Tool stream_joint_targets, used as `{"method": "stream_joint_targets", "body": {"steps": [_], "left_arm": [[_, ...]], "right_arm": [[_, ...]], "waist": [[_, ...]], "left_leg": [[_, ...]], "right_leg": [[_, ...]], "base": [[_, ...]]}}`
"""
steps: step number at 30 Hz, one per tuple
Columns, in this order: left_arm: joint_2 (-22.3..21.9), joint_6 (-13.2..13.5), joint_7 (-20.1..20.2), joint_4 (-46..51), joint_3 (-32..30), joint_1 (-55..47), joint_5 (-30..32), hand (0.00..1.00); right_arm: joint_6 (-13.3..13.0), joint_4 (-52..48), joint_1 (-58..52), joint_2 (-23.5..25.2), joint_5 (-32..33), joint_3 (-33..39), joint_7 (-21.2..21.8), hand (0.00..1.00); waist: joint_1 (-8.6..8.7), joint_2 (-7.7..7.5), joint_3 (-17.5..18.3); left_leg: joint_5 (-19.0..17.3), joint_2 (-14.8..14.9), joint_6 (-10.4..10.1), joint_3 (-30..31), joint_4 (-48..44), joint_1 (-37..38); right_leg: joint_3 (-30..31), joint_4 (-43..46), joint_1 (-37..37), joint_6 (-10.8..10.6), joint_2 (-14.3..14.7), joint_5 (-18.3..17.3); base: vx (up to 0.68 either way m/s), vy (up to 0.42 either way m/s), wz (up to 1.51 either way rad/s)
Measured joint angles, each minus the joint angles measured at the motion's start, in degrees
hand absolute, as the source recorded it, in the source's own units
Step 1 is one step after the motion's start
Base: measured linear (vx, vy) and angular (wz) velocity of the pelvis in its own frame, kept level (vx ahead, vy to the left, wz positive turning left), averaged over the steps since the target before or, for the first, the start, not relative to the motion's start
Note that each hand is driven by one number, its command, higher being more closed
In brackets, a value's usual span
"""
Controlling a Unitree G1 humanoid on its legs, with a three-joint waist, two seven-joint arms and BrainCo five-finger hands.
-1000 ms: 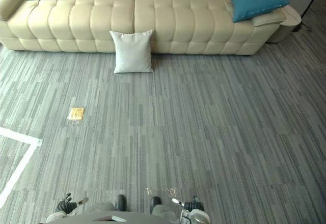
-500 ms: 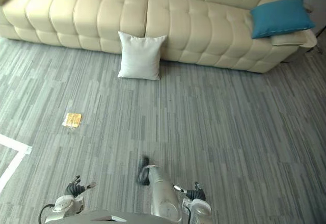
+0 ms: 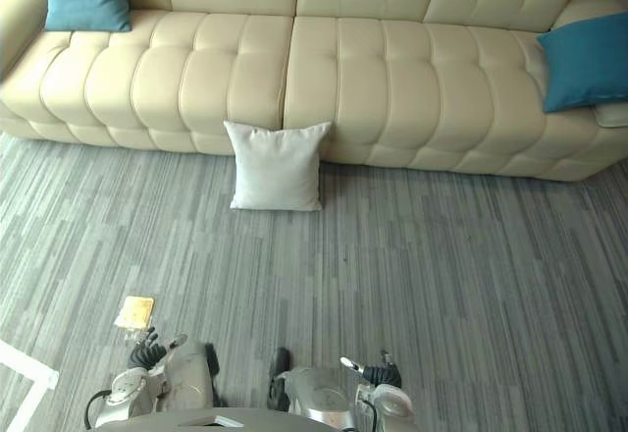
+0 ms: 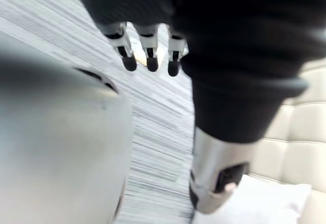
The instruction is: Pick up cushions and gather them together orderly.
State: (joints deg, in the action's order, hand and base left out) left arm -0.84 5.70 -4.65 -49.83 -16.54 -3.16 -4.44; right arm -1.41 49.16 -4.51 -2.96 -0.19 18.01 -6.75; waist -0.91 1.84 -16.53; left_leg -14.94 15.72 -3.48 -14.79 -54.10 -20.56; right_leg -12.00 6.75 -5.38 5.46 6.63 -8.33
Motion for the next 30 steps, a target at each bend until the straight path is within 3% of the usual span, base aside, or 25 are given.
{"method": "stream_joint_targets", "body": {"steps": [1,2,3,4,5,6,7,8,9,12,13,15,17,20,21,22,24,25,26,27,28,30], "left_arm": [[-0.06,0.0,0.01,0.04,-0.03,0.2,0.01,0.0],[-0.33,0.0,-0.02,0.12,-0.08,0.85,0.01,0.0],[-0.48,-0.05,-0.03,0.06,-0.01,1.11,0.06,0.0],[-0.49,-0.05,-0.03,-0.02,0.02,1.06,0.07,0.0],[-0.59,-0.06,-0.05,-0.38,0.27,0.67,0.06,0.0],[-0.81,-0.04,-0.01,-0.41,0.37,0.24,0.03,0.0],[-0.26,-0.1,0.01,-0.67,0.47,0.4,0.07,0.0],[0.14,-0.08,0.02,-0.94,0.73,0.39,0.14,0.0],[0.86,-0.1,0.06,-1.43,1.43,0.63,0.15,0.0],[1.86,-0.69,0.03,-2.84,3.98,0.6,0.15,0.0],[1.99,-0.71,0.02,-2.97,4.44,0.54,0.15,0.0],[1.96,-0.8,-0.02,-3.18,4.29,0.28,0.14,0.0],[1.94,-0.96,-0.02,-3.28,4.26,0.09,0.13,0.0],[1.84,-0.97,-0.01,-4.31,4.21,-0.25,0.12,0.0],[1.85,-0.97,-0.02,-5.1,4.22,0.18,0.13,0.0],[1.86,-0.96,-0.02,-5.32,4.25,0.12,0.15,0.0],[2.13,-0.97,-0.01,-6.09,4.3,-0.44,0.26,0.0],[2.09,-0.97,0.01,-6.1,4.29,-0.53,0.31,0.0],[1.65,-0.96,0.0,-6.12,4.22,-0.78,0.4,0.0],[0.81,-0.95,0.02,-6.16,4.18,-1.19,1.3,0.0],[0.46,-0.89,0.03,-6.09,4.12,-1.24,1.35,0.0],[-0.98,-0.78,0.09,-5.16,2.6,-1.03,1.96,0.0]], "right_arm": [[-0.01,-0.13,0.07,0.18,0.04,0.07,0.0,0.0],[0.02,-0.37,0.29,0.85,0.14,0.17,0.0,0.0],[-0.13,-0.85,0.36,1.58,0.19,0.13,0.04,0.0],[-0.15,-0.85,0.4,1.78,0.19,0.1,0.04,0.0],[-0.16,-0.76,0.28,2.19,0.19,0.03,0.05,0.0],[-0.14,-0.41,0.1,2.75,0.18,-0.04,0.13,0.0],[-0.08,0.18,0.14,3.71,0.16,-0.61,0.17,0.0],[-0.09,0.25,0.04,4.12,0.07,-1.07,0.18,0.0],[-0.12,0.21,-0.01,4.96,-0.04,-1.09,0.26,0.0],[-0.2,-0.1,-0.03,4.68,-0.16,-1.18,0.35,0.0],[-0.23,-0.54,-0.01,4.55,-0.17,-1.61,0.36,0.0],[-1.06,-0.97,-0.01,4.68,-0.23,-2.1,0.43,0.0],[-1.16,-0.93,0.01,4.62,-0.27,-2.07,0.44,0.0],[-1.16,-0.78,-0.18,4.07,-0.22,-2.05,0.44,0.0],[-1.31,-0.84,0.26,3.88,-0.14,-2.05,0.44,0.0],[-1.32,-0.8,0.44,3.86,-0.11,-2.07,0.45,0.0],[-1.33,-0.39,0.34,4.04,-0.03,-2.02,0.44,0.0],[-1.32,-0.39,0.29,4.01,-0.03,-1.92,0.43,0.0],[-1.33,-0.56,0.19,3.9,0.02,-1.5,0.48,0.0],[-1.35,-0.94,0.13,3.6,-0.16,-1.15,0.51,0.0],[-1.29,-0.82,0.12,3.26,-0.21,-1.05,0.5,0.0],[-1.1,-1.05,0.07,2.5,-0.15,-1.08,0.47,0.0]], "waist": [[-0.18,-0.08,-0.04],[-1.09,-0.54,-0.2],[-1.75,-1.18,0.17],[-1.86,-1.25,0.44],[-2.03,-0.92,1.65],[-2.46,-0.9,2.85],[-2.31,-2.8,4.04],[-1.99,-3.7,4.71],[-2.18,-4.47,5.08],[-1.36,-4.67,5.11],[-1.14,-4.52,5.03],[-1.04,-4.13,4.85],[-0.84,-4.48,5.07],[-0.01,-4.22,4.96],[0.74,-3.82,4.9],[0.92,-3.74,4.88],[1.48,-3.88,4.96],[1.57,-3.91,4.99],[2.01,-3.64,5.3],[2.24,-1.57,6.11],[2.06,-0.94,6.56],[1.68,0.46,6.55]], "left_leg": [[-0.14,-0.49,-0.01,-0.16,2.12,-0.42],[0.16,-2.87,0.34,-0.22,11.85,-0.58],[3.02,-6.59,0.68,1.13,24.61,-0.48],[4.4,-7.43,0.77,1.89,27.8,-0.33],[7.88,-8.69,1.2,3.94,33.15,-0.51],[13.66,-9.09,3.73,4.24,32.36,-0.22],[12.28,-10.46,4.99,2.87,30.5,-0.27],[11.07,-10.99,5.5,2.0,30.28,-0.14],[8.49,-11.26,6.38,0.07,29.58,1.58],[3.84,-12.56,8.17,-1.44,29.34,8.47],[2.8,-12.72,8.66,-1.45,29.51,10.98],[0.63,-13.06,8.29,-1.45,32.0,15.55],[-0.22,-13.25,7.93,-1.41,33.95,18.96],[-0.18,-12.99,7.16,-1.23,39.4,25.7],[-0.25,-12.42,6.26,-0.79,41.32,27.21],[-0.23,-12.26,5.81,-0.65,41.94,27.72],[-0.53,-12.68,3.86,1.21,44.51,30.22],[-0.86,-12.87,3.31,1.88,44.81,30.96],[-1.7,-12.6,2.03,3.94,45.57,33.15],[-2.57,-10.77,0.63,5.6,44.73,33.72],[-2.65,-10.12,0.46,6.04,42.99,33.17],[-2.89,-7.17,-1.5,8.16,27.79,26.41]], "right_leg": [[0.15,-0.11,-0.72,-0.29,-0.19,-0.15],[0.97,-0.47,-2.81,-1.68,-1.25,-0.97],[2.39,-1.75,-5.86,-3.74,-2.85,-2.25],[2.96,-2.11,-6.56,-4.47,-3.25,-2.71],[4.59,-2.54,-7.51,-5.99,-3.57,-3.86],[6.71,-1.98,-8.4,-7.07,-4.31,-5.93],[8.12,0.02,-8.12,-8.2,-6.45,-7.32],[8.25,2.18,-6.87,-8.7,-7.62,-7.66],[8.66,11.44,-3.13,-8.91,-9.41,-7.6],[8.87,36.51,4.78,-13.29,-12.67,-4.9],[8.15,42.37,7.2,-13.54,-13.19,-4.67],[4.96,49.91,11.77,-12.52,-14.88,-4.99],[2.81,51.19,15.13,-10.76,-15.57,-6.23],[-1.49,37.47,19.33,-9.2,-14.13,-8.49],[-1.23,26.04,21.73,-8.27,-11.86,-6.61],[-1.06,21.97,21.99,-8.15,-11.1,-5.11],[1.14,7.61,21.11,-7.7,-9.43,3.13],[1.93,6.84,20.8,-7.26,-9.52,4.38],[1.76,7.92,19.48,-6.02,-9.77,9.32],[-0.32,10.77,19.24,-5.51,-9.09,7.22],[-1.13,11.35,19.13,-5.09,-8.95,6.15],[-3.44,12.22,17.16,-3.8,-8.31,3.37]], "base": [[0.46,0.095,-0.28],[0.48,0.142,-0.4],[0.57,0.186,-0.47],[0.49,0.224,-0.58],[0.51,0.28,-0.72],[0.65,0.346,-0.79],[0.57,0.288,-0.59],[0.57,0.268,-0.5],[0.53,0.27,-0.49],[0.47,0.235,-0.24],[0.42,0.171,0.0],[0.35,0.114,-0.09],[0.34,0.042,-0.04],[0.32,-0.044,0.09],[0.28,-0.068,0.14],[0.35,-0.111,0.2],[0.29,-0.123,0.39],[0.32,-0.184,0.66],[0.43,-0.259,0.79],[0.43,-0.253,0.82],[0.49,-0.315,0.73],[0.43,-0.282,0.51]]}}
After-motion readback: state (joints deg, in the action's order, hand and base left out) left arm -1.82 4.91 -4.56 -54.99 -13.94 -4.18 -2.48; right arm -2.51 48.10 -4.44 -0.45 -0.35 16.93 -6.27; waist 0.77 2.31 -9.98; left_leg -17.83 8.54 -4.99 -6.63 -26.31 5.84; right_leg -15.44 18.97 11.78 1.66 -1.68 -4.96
